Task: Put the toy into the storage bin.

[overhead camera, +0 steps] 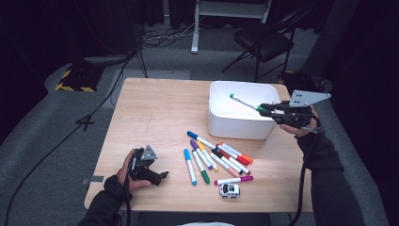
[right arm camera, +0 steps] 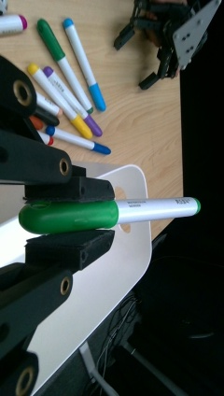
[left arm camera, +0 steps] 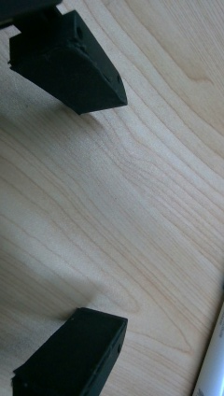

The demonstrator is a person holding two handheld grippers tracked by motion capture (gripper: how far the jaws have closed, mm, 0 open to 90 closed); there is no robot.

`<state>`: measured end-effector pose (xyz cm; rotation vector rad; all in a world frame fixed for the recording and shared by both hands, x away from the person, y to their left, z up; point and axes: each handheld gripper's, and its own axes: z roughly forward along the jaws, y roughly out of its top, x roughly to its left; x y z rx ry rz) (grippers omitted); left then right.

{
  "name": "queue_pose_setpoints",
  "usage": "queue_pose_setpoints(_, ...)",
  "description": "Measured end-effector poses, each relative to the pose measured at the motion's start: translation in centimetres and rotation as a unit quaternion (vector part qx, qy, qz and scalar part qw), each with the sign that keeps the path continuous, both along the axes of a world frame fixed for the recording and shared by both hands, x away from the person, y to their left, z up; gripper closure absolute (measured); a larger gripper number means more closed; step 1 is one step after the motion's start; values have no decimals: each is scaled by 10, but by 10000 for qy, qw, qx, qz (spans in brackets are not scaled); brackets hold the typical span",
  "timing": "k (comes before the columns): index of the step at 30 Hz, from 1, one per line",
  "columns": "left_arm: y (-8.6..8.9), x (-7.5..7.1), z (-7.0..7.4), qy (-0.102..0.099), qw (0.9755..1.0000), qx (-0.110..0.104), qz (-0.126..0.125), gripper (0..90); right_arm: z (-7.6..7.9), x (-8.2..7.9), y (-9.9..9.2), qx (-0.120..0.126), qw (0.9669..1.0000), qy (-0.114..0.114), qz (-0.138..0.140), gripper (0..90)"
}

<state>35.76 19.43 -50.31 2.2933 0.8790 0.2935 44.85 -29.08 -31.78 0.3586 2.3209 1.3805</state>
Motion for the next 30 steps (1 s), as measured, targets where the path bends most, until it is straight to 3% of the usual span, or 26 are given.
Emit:
queue_pose_setpoints(10, 0, 0, 0, -3, 10000, 0, 3, 4, -11, 26, 7, -254, 9990, 267, -256, 755)
queue_pose_setpoints(11, 0, 0, 0, -3, 10000, -1, 3, 4, -16, 30, 9, -398, 9982, 324, -320, 754)
queue_pose_setpoints(16, 0, 0, 0, -4, 10000, 1, 3, 4, -24, 38, 7, -644, 9962, 411, -429, 754)
queue_pose_setpoints(23, 0, 0, 0, -9, 10000, 1, 4, 4, -33, 49, -3, -861, 9909, 711, -752, 754)
queue_pose_setpoints(30, 0, 0, 0, -25, 10000, 10, 11, 6, -40, 55, -7, -924, 9882, 874, -854, 754)
